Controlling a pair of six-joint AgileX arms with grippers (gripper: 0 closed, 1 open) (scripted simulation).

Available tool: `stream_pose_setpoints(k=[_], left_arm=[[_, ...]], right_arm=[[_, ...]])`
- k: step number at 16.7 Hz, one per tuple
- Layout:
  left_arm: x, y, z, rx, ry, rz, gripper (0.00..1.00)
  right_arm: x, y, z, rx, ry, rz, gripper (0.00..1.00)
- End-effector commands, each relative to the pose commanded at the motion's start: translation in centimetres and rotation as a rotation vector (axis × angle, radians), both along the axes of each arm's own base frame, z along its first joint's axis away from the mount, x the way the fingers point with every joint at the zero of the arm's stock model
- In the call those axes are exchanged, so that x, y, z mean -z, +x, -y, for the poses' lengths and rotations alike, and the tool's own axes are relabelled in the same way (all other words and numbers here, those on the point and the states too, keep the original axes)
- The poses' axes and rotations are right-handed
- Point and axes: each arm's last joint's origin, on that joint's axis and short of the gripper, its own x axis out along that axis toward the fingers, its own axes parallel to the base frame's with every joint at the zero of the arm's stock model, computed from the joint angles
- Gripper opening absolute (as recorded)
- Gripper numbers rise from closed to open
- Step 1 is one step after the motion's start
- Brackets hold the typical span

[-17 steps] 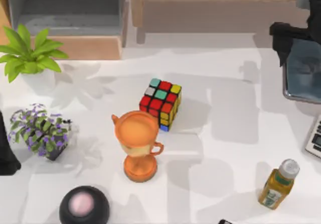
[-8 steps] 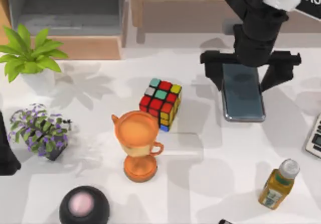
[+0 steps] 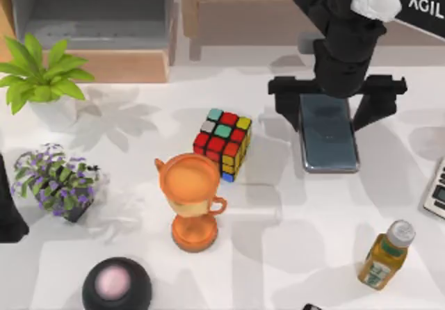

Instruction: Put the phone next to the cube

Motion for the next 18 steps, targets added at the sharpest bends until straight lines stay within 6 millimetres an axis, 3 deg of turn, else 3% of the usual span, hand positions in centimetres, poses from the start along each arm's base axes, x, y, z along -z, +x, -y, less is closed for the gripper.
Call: stream_pose_setpoints(k=[18], left_arm=[[0.0,0.0,0.0,0.0,0.0,0.0,1.0]], right_arm=[[-0.23,-0.63,0.28,0.015,0.079,-0.043,0.0]])
